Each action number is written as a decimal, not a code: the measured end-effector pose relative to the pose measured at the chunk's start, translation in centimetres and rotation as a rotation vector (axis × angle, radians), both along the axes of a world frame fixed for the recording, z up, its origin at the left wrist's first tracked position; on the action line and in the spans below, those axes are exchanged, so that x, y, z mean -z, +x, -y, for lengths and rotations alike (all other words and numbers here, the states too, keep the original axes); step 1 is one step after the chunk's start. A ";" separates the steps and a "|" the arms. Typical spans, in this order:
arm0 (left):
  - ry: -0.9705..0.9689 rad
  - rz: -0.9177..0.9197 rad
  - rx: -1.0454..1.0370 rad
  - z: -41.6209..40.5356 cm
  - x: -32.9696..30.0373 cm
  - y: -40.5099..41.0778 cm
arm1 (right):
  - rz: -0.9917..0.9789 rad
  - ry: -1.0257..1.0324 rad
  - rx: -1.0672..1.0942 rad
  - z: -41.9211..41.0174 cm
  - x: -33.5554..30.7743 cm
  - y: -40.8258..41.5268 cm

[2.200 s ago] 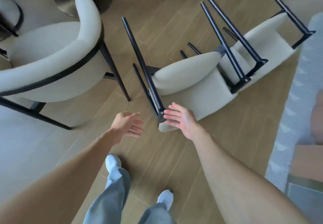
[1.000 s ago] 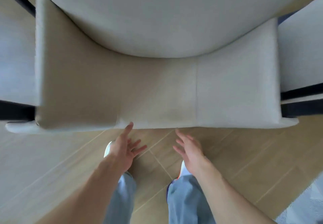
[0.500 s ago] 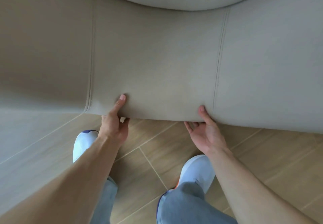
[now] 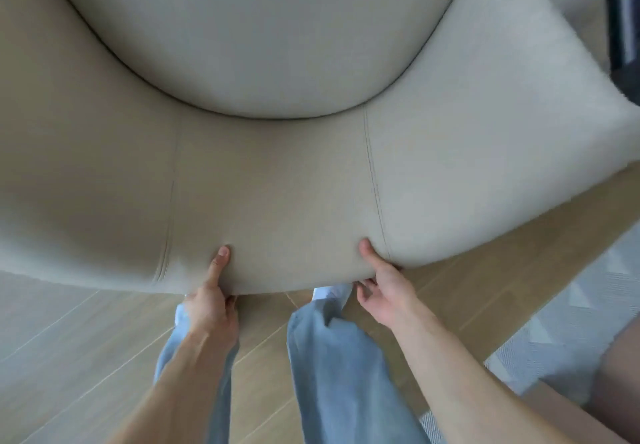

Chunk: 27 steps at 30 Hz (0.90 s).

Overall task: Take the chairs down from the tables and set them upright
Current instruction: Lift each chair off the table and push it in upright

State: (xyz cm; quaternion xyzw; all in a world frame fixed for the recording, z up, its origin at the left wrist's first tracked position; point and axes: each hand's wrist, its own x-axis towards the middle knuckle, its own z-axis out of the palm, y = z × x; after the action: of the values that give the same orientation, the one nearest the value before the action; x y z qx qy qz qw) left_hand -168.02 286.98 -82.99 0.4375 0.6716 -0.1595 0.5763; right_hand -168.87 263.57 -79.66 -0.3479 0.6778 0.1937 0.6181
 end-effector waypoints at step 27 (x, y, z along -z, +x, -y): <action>0.193 0.034 -0.036 7.5 -33.1 28.3 | 0.048 -0.300 -0.350 5.1 -29.9 30.0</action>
State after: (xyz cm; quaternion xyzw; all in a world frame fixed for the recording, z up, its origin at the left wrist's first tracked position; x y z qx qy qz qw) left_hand -139.74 279.53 -49.92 0.4814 0.6817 -0.0760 0.5457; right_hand -138.82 258.48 -49.74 -0.5528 0.6135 0.1864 0.5323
